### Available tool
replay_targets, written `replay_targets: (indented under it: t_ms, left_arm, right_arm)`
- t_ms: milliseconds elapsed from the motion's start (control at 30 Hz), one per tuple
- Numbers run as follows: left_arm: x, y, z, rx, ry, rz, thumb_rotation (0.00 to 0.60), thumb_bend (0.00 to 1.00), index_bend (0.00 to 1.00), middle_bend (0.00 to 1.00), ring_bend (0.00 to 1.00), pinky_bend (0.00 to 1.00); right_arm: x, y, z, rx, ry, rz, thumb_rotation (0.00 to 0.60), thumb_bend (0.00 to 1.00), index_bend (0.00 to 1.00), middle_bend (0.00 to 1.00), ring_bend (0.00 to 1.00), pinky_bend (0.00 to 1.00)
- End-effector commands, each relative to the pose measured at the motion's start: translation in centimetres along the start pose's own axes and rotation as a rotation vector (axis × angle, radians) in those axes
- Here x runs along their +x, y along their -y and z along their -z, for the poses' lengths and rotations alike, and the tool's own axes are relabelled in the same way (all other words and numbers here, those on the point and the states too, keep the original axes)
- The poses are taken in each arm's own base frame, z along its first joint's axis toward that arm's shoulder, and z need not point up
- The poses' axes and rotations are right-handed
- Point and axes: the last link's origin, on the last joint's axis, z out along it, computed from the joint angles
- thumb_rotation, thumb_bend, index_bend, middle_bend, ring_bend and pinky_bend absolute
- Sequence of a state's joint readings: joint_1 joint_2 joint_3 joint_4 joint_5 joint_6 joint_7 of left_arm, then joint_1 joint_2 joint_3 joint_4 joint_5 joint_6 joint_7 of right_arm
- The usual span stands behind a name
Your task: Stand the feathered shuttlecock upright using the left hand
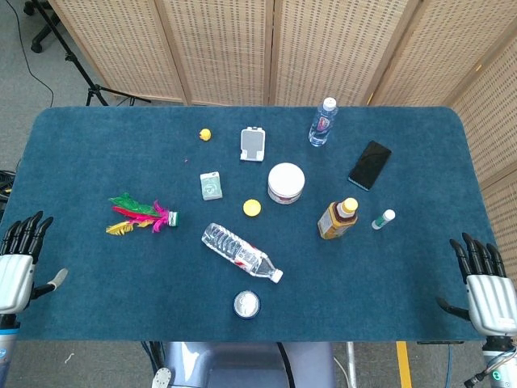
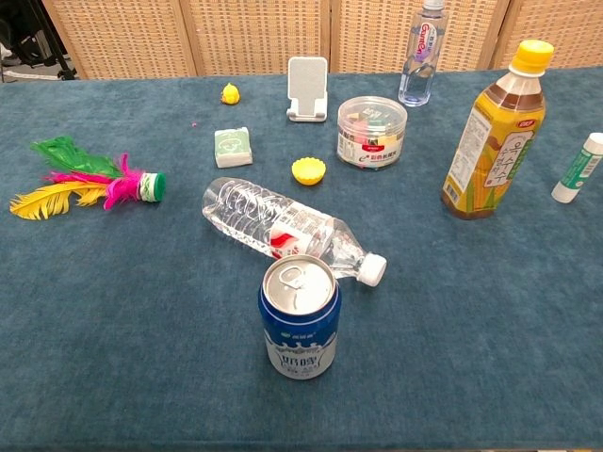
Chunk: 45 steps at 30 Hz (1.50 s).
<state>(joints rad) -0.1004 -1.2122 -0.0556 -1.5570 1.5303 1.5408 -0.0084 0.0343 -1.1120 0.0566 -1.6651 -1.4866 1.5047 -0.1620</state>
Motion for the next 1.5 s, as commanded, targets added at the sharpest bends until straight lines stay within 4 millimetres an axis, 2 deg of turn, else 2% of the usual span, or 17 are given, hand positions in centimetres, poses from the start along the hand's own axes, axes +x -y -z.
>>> replay_targets:
  t_ms: [33, 400, 500, 633, 767, 867, 967, 1233, 1367, 1500]
  left_arm:
    - [0.0, 0.0, -0.1, 0.002, 0.004, 0.004, 0.6, 0.21, 0.07, 0.0, 0.0, 0.0]
    - [-0.1, 0.0, -0.6, 0.019, 0.007, 0.01, 0.6, 0.21, 0.07, 0.0, 0.0, 0.0]
    - [0.0, 0.0, -1.7, 0.024, 0.031, 0.024, 0.6, 0.22, 0.08, 0.0, 0.0, 0.0]
    - [0.7, -0.5, -4.1, 0.034, 0.08, 0.087, 0.6, 0.24, 0.17, 0.0, 0.0, 0.0]
    - [2.2, -1.4, -8.2, 0.038, 0.111, 0.09, 0.6, 0.27, 0.29, 0.0, 0.0, 0.0]
    - [2.6, -1.6, -10.2, 0.05, 0.121, 0.072, 0.6, 0.33, 0.36, 0.0, 0.0, 0.0]
    - [2.4, -1.7, -13.2, 0.088, 0.162, 0.059, 0.6, 0.38, 0.41, 0.0, 0.0, 0.0]
    - [1.5, -2.1, -17.2, 0.173, 0.255, 0.081, 0.6, 0.38, 0.42, 0.0, 0.0, 0.0]
    - [0.1, -2.2, -19.4, 0.214, 0.271, 0.008, 0.6, 0.38, 0.42, 0.0, 0.0, 0.0]
    - [-1.2, -2.4, -20.4, 0.253, 0.305, -0.002, 0.6, 0.38, 0.42, 0.0, 0.0, 0.0]
  right_arm:
    - [-0.1, 0.0, 0.1, 0.001, 0.004, 0.003, 0.6, 0.0, 0.0, 0.0, 0.0, 0.0]
    - [0.2, -0.1, 0.1, -0.002, -0.007, -0.001, 0.6, 0.0, 0.0, 0.0, 0.0, 0.0]
    - [0.1, 0.0, 0.1, 0.001, -0.002, 0.0, 0.6, 0.0, 0.0, 0.0, 0.0, 0.0]
    - [-0.1, 0.1, 0.2, 0.006, 0.005, 0.004, 0.6, 0.0, 0.0, 0.0, 0.0, 0.0]
    - [-0.2, 0.3, 0.2, 0.012, 0.008, 0.008, 0.6, 0.0, 0.0, 0.0, 0.0, 0.0]
    - [-0.2, 0.3, 0.2, 0.012, 0.01, 0.009, 0.6, 0.0, 0.0, 0.0, 0.0, 0.0]
    - [-0.4, 0.4, 0.2, 0.017, 0.016, 0.011, 0.6, 0.0, 0.0, 0.0, 0.0, 0.0]
    - [-0.6, 0.4, 0.1, 0.018, 0.023, 0.013, 0.6, 0.0, 0.0, 0.0, 0.0, 0.0]
    - [-0.7, 0.3, 0.0, 0.015, 0.028, 0.013, 0.6, 0.0, 0.0, 0.0, 0.0, 0.0]
    - [-0.6, 0.3, -0.1, 0.012, 0.025, 0.01, 0.6, 0.0, 0.0, 0.0, 0.0, 0.0]
